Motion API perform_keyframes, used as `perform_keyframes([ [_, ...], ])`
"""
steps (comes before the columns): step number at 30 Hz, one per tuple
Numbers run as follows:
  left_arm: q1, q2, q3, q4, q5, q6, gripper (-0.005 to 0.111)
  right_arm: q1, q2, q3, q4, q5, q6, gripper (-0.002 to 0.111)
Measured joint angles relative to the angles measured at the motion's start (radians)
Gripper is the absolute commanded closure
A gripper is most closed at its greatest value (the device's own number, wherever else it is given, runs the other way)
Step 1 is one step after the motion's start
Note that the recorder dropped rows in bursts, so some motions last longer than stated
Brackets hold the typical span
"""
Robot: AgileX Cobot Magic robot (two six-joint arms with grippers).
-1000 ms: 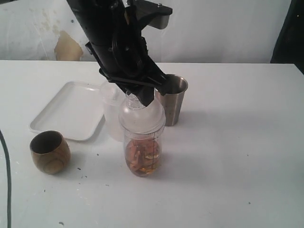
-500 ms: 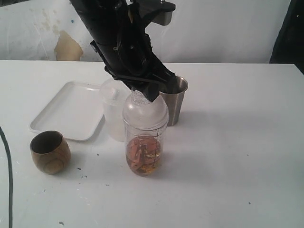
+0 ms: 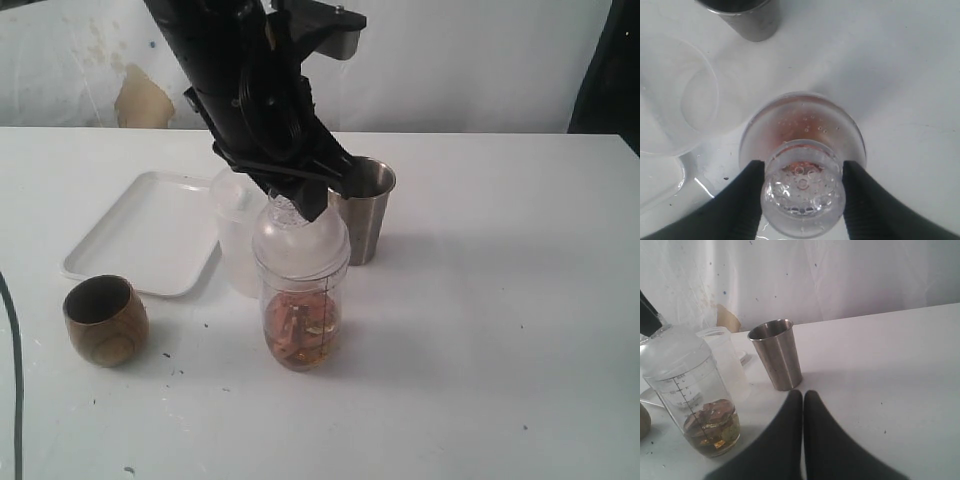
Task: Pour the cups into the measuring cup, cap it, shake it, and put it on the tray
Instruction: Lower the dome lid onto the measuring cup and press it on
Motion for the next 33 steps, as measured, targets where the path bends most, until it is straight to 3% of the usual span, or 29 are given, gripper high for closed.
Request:
perform_keyframes([
  [10, 0.000, 0.014, -0.064, 0.002, 0.018, 0.002, 0.107, 0.000, 0.000, 0.000, 0.000, 0.000, 0.000, 0.108],
  [33, 0.000, -0.010, -0.066, 0.030, 0.018, 0.048, 0.107, 0.000, 0.000, 0.000, 0.000, 0.000, 0.000, 0.108],
])
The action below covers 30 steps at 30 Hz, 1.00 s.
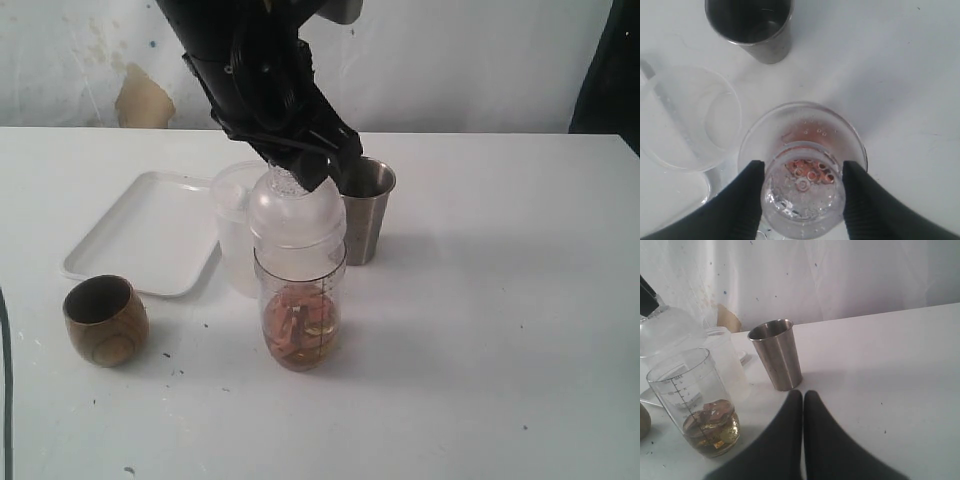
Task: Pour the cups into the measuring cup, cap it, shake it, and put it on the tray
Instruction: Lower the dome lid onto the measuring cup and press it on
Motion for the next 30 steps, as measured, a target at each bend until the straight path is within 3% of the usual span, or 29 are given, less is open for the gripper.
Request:
perform_keyframes([
  [9, 0.000, -0.003, 0.075, -0.029, -0.009, 0.022, 0.107, 0.000, 0.000, 0.000, 0.000, 0.000, 0.000, 0.108],
  [30, 0.000, 0.084, 0.051, -0.053, -0.040, 0.024, 0.107, 0.000, 0.000, 0.000, 0.000, 0.000, 0.000, 0.108],
])
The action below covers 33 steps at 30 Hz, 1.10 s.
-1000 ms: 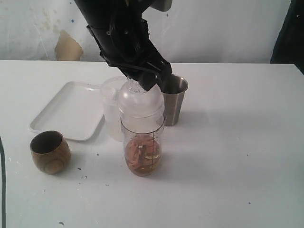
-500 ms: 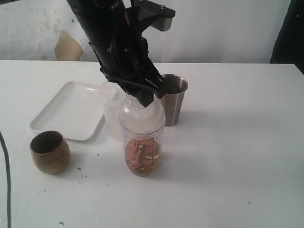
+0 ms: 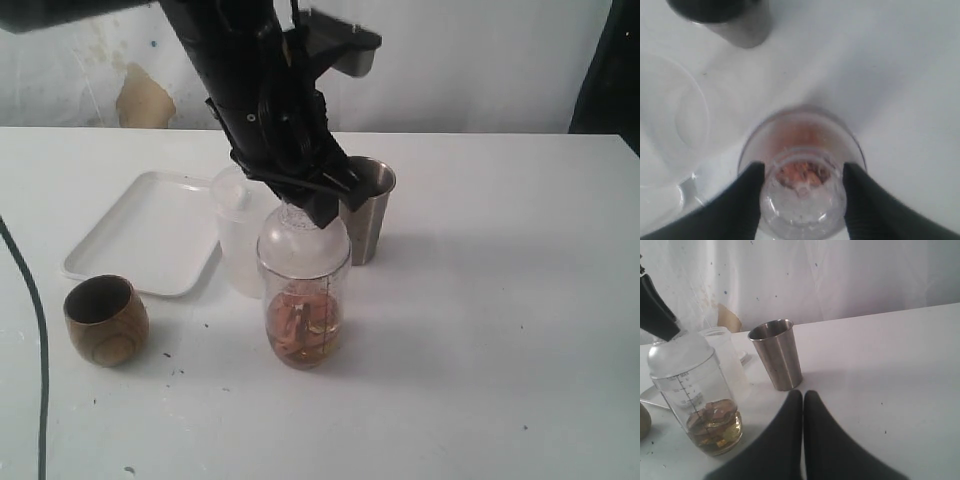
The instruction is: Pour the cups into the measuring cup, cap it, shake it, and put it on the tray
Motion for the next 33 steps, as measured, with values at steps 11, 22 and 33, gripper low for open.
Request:
perform_keyframes([
  [11, 0.000, 0.016, 0.000, -0.004, -0.018, 0.007, 0.107, 0.000, -0.001, 0.000, 0.000, 0.000, 0.000, 0.108],
  [22, 0.000, -0.003, 0.056, -0.004, -0.044, 0.007, 0.099, 0.000, -0.001, 0.000, 0.000, 0.000, 0.002, 0.108],
  [33, 0.000, -0.034, 0.069, -0.006, -0.057, 0.007, 0.045, 0.000, -0.001, 0.000, 0.000, 0.000, 0.002, 0.108],
])
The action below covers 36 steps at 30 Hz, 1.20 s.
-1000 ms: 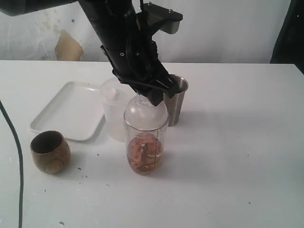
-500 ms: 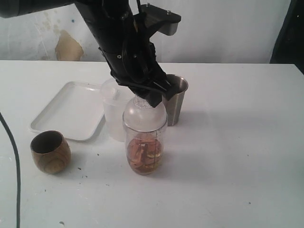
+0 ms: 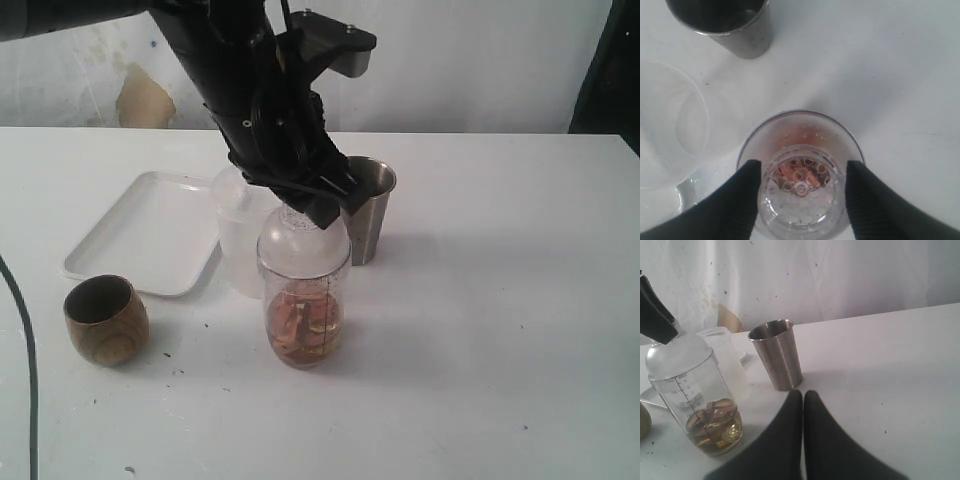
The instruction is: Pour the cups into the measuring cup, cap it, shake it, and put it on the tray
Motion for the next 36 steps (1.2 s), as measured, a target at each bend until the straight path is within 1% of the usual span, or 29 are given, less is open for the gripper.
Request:
perform_keyframes([
  [2, 0.000, -0.010, 0.007, -0.002, 0.009, 0.000, 0.037, 0.000, 0.000, 0.000, 0.000, 0.000, 0.000, 0.108],
  [6, 0.000, -0.016, 0.026, 0.001, 0.030, -0.003, 0.026, 0.000, 0.000, 0.000, 0.000, 0.000, 0.000, 0.108],
  [9, 0.000, -0.023, 0.035, -0.003, 0.043, -0.012, 0.019, 0.000, 0.000, 0.000, 0.000, 0.000, 0.000, 0.108],
  [12, -0.003, -0.046, 0.035, -0.003, 0.026, -0.023, 0.015, 0.000, 0.000, 0.000, 0.000, 0.000, 0.000, 0.108],
  [20, -0.005, -0.151, 0.011, -0.003, -0.054, -0.028, 0.014, 0.000, 0.000, 0.000, 0.000, 0.000, 0.015, 0.108],
  [23, -0.005, -0.214, 0.060, -0.006, -0.128, -0.028, 0.014, 0.000, 0.000, 0.000, 0.000, 0.000, 0.017, 0.108],
  [26, -0.005, -0.307, 0.174, -0.020, -0.271, -0.028, 0.014, 0.000, 0.000, 0.000, 0.000, 0.000, 0.017, 0.108],
  [29, -0.005, -0.405, 0.344, -0.022, -0.455, -0.026, 0.014, 0.000, 0.000, 0.000, 0.000, 0.000, 0.017, 0.108],
  [30, -0.005, -0.446, 0.427, -0.022, -0.547, -0.026, 0.014, 0.000, 0.000, 0.000, 0.000, 0.000, 0.017, 0.108],
  [32, -0.005, -0.496, 0.543, -0.029, -0.674, -0.026, 0.014, 0.000, 0.000, 0.000, 0.000, 0.000, 0.017, 0.108],
  [33, -0.005, -0.527, 0.632, -0.032, -0.778, -0.026, 0.014, 0.000, 0.000, 0.000, 0.000, 0.000, 0.017, 0.108],
  [36, -0.007, -0.569, 0.833, -0.042, -1.027, -0.026, 0.014, 0.000, 0.000, 0.000, 0.000, 0.000, 0.017, 0.108],
])
